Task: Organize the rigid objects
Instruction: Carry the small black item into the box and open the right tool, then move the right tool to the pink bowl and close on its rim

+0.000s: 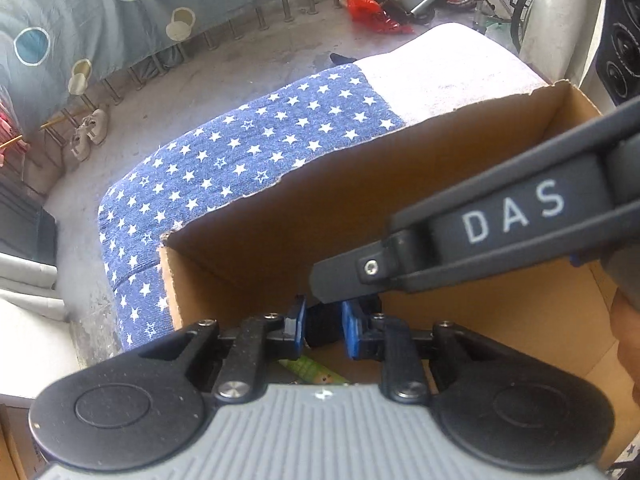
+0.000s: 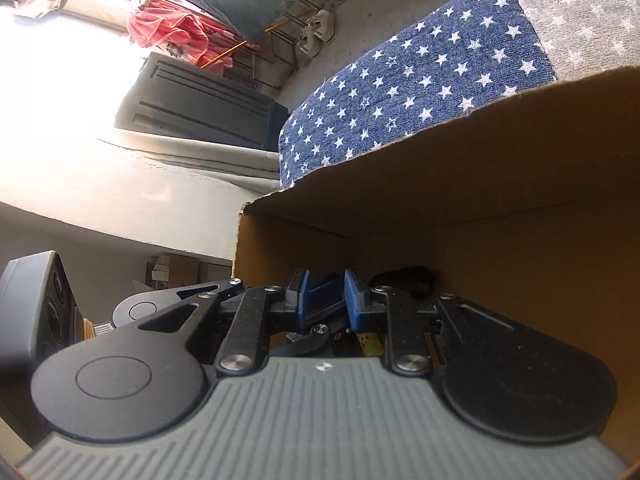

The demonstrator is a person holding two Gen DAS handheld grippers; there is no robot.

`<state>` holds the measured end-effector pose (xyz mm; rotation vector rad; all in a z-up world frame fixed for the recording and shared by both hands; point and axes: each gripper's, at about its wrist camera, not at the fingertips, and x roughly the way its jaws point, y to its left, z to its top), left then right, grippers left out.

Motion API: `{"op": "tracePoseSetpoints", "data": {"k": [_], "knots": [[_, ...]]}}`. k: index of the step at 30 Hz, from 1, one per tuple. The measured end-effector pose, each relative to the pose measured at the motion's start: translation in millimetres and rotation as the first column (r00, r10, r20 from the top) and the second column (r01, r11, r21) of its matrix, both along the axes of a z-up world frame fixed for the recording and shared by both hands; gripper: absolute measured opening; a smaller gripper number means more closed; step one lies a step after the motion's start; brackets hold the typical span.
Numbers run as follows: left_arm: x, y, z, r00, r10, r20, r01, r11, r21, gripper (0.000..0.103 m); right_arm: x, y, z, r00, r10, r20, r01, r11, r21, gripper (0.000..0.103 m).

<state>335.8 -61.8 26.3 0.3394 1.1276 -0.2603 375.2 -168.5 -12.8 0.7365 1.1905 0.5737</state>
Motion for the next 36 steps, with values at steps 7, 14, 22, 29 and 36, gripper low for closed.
{"op": "tracePoseSetpoints", "data": {"k": [7,14,22,29,36], "knots": [[-26.0,6.6,34.3,0.998,0.020,0.060,-0.015,0.997,-0.074,0.029,-34.9,-39.8,32.1,0.997,-0.038,0.072,0.036,0.999,0.017,0.020],[-103.0,21.1,83.5,0.987,-0.010,0.158,0.041,0.981,-0.192,0.046,-138.1,-102.2,86.1,0.967,-0.103,0.232,0.084,0.992,0.092,0.021],[-213.3,28.5,54.7,0.990,-0.078,0.121,0.115,0.931,-0.346,0.057,-282.5,-140.2,73.1,0.931,-0.163,0.327,0.151,0.987,0.063,0.025],[-264.3,6.9,-9.1,0.989,-0.149,0.008,0.144,0.941,-0.305,0.057,-340.7,-114.6,2.1,0.956,-0.156,0.249,0.183,0.979,-0.091,0.026],[-283.5,-14.5,-48.5,0.986,-0.164,-0.039,0.148,0.956,-0.254,0.057,-336.3,-82.6,-20.2,0.970,-0.077,0.229,0.118,0.978,-0.172,0.028]]}}
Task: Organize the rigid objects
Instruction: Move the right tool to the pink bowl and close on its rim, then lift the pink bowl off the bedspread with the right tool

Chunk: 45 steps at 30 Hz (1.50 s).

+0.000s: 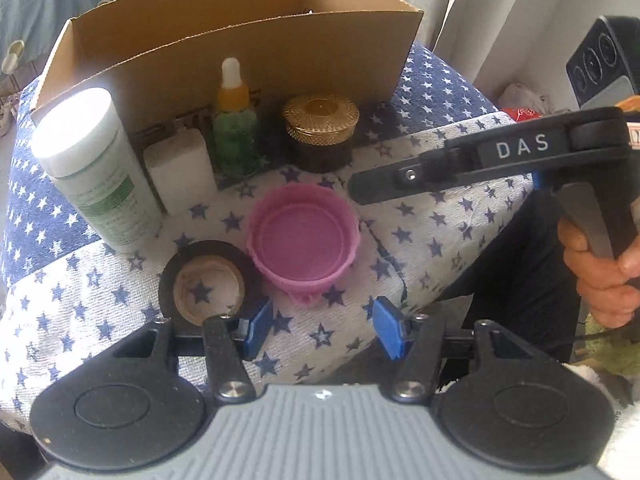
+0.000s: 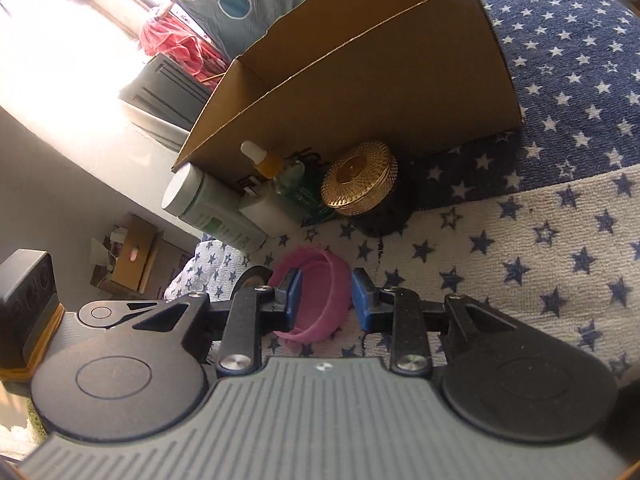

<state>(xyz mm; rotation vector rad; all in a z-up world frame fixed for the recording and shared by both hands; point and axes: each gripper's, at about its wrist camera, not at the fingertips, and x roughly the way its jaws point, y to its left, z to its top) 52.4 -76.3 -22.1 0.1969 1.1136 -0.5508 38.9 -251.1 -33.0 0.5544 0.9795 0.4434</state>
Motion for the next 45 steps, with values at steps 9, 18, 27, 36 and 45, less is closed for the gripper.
{"op": "tracePoseSetpoints", "data": {"k": [9,18,27,36,45], "knots": [[8.3,-13.7,-15.7,1.000,0.027,0.010,-0.028,0.999,0.036,0.056,18.2,30.1,-10.5,0.997,0.073,-0.017,-0.074,0.991,-0.108,0.029],[8.9,-22.2,-13.8,1.000,-0.006,0.001,0.006,1.000,-0.009,0.056,12.8,16.6,-10.2,0.999,0.038,-0.024,-0.039,0.997,-0.063,0.018],[6.3,-41.0,-15.9,0.996,-0.089,0.026,0.089,0.996,-0.002,0.057,-5.3,-9.0,-7.8,0.998,-0.054,-0.037,0.051,0.997,-0.066,0.020],[12.8,-42.8,-19.4,0.994,-0.105,0.037,0.103,0.994,0.043,0.062,-3.4,-11.2,-19.9,0.991,-0.106,-0.079,0.103,0.994,-0.041,0.020],[20.6,-49.5,-22.6,0.993,-0.106,0.046,0.103,0.993,0.062,0.068,-2.9,-11.8,-23.9,0.991,-0.106,-0.084,0.105,0.994,-0.016,0.020]]}}
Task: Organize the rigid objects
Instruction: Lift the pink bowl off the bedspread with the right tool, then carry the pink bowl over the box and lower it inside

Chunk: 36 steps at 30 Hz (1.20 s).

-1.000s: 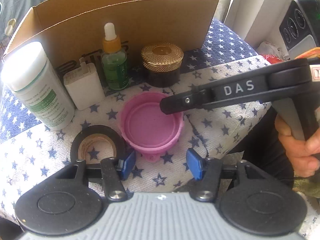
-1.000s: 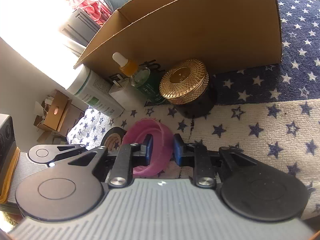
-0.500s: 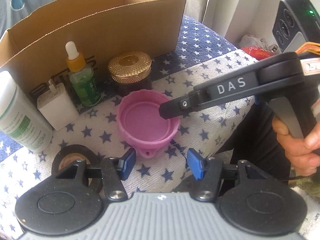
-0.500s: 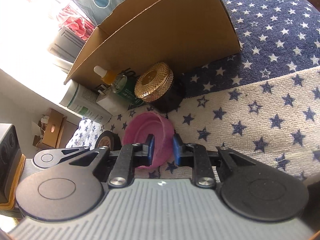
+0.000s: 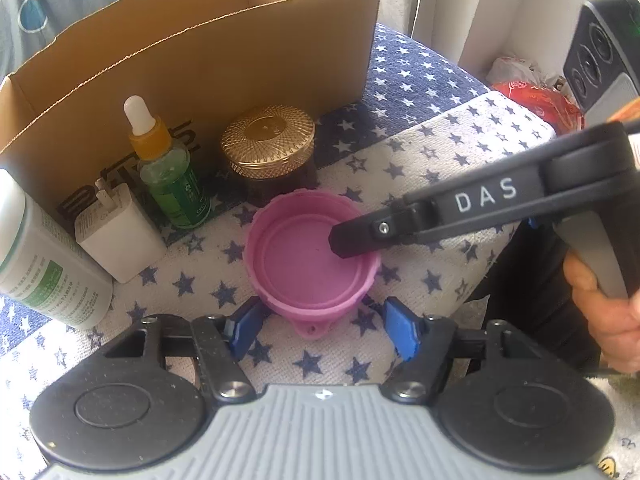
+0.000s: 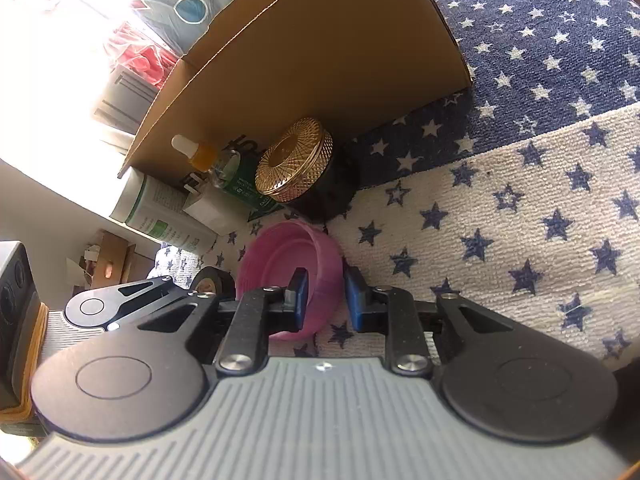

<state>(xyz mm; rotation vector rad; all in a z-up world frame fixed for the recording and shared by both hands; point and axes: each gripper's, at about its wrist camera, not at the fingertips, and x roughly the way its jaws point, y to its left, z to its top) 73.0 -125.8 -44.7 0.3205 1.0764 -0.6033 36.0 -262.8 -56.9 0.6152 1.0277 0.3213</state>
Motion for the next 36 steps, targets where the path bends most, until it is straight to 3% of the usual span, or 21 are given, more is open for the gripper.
{"op": "tracePoseSetpoints", "data": {"k": [21,30,36], "knots": [[-8.8,-3.6,6.7,0.999,0.021,0.045,-0.021,1.000,0.004,0.061,-13.2,-7.1,5.1,0.999,-0.036,0.036,0.035,0.999,0.032,0.020],[-31.0,-7.3,32.7,0.991,-0.007,0.132,0.010,1.000,-0.019,0.061,-36.0,-10.3,36.2,0.991,-0.061,0.118,0.060,0.998,0.010,0.021],[-37.6,-4.9,71.5,0.973,-0.011,0.231,0.029,0.997,-0.077,0.060,-47.8,-11.3,73.4,0.975,-0.066,0.214,0.063,0.998,0.017,0.019]]}}
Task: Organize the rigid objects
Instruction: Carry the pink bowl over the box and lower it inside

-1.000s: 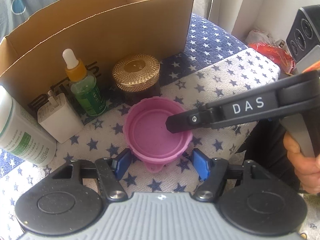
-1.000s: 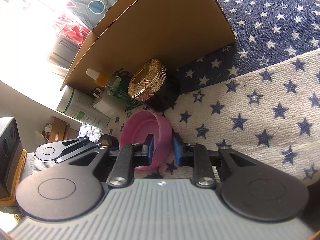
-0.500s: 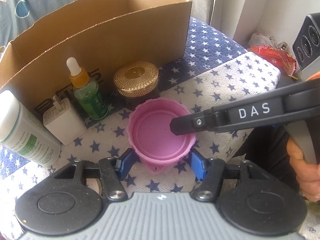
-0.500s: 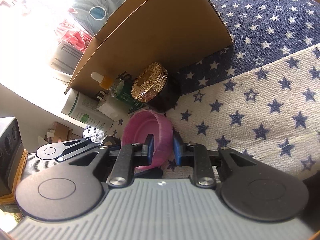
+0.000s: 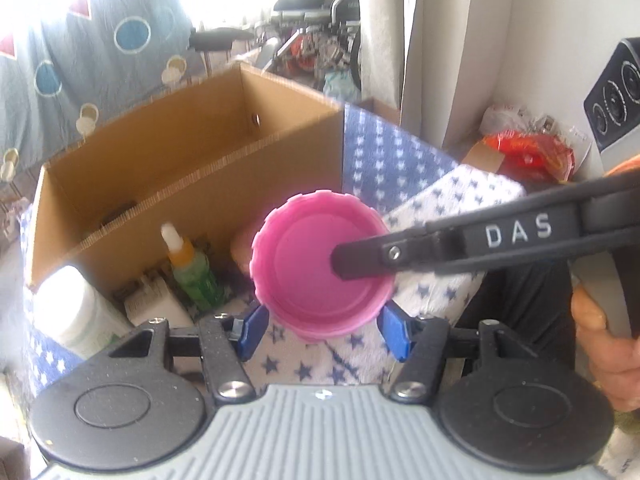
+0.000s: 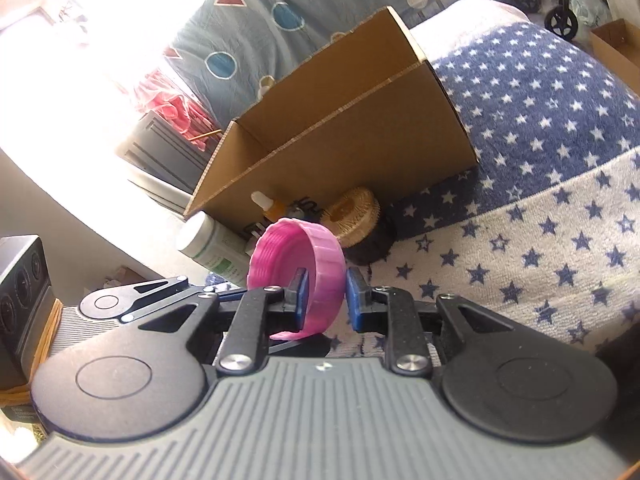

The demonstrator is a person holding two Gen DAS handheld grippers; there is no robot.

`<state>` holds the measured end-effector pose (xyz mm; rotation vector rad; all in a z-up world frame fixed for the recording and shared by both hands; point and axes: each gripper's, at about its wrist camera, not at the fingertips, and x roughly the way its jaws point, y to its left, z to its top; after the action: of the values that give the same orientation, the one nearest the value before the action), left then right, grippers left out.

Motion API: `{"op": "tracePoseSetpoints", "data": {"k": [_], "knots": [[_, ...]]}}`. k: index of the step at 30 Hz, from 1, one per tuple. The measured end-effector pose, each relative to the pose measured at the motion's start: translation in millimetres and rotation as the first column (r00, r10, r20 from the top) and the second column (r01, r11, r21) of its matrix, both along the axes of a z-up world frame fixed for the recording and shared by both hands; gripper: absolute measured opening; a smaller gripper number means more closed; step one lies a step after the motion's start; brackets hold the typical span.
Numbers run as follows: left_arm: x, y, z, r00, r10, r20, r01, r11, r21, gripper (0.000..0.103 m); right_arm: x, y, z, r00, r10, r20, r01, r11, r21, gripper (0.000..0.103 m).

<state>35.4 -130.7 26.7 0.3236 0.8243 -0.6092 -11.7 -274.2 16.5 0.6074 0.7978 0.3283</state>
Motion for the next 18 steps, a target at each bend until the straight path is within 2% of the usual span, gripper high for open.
{"op": "tracePoseSetpoints", "data": {"k": [2,4,7,11,14,18], "knots": [[0.0,1.9,18.4,0.998,0.004,0.063,-0.002,1.000,-0.024,0.060,0.5,4.8,17.6,0.999,0.023,0.048,-0.022,1.000,-0.011,0.018],[4.5,4.5,34.3,0.994,0.014,0.106,-0.009,0.999,-0.042,0.060,3.7,12.3,38.9,0.993,0.037,0.111,-0.029,0.997,-0.074,0.018],[17.1,8.6,50.8,0.993,0.038,0.116,-0.029,0.997,-0.072,0.057,14.9,14.0,60.3,0.984,0.059,0.168,-0.046,0.996,-0.081,0.018],[35.5,13.8,66.0,0.988,0.068,0.136,-0.056,0.995,-0.086,0.056,38.4,16.0,81.3,0.975,0.096,0.201,-0.078,0.992,-0.096,0.018],[57.8,19.1,73.9,0.987,0.095,0.129,-0.085,0.993,-0.082,0.056,65.4,20.9,94.5,0.970,0.142,0.196,-0.125,0.987,-0.099,0.018],[98.4,34.4,73.9,0.986,0.151,0.071,-0.147,0.987,-0.060,0.056,119.7,28.9,101.3,0.967,0.219,0.132,-0.214,0.975,-0.052,0.018]]}}
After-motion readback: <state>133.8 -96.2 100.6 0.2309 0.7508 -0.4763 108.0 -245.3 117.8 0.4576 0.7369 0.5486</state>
